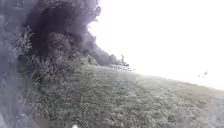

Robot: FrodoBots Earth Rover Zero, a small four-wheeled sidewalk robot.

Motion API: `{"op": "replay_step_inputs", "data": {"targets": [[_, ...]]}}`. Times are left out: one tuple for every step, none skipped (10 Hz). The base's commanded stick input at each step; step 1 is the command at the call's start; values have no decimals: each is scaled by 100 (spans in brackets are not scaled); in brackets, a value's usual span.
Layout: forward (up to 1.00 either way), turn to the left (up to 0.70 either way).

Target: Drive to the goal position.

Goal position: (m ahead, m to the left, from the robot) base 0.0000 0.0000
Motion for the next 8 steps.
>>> {"op": "replay_step_inputs", "data": {"targets": [[60, -15], [33, -35], [6, -56], [0, -38], [0, -11], [0, 0], [0, 0], [0, 0]]}}
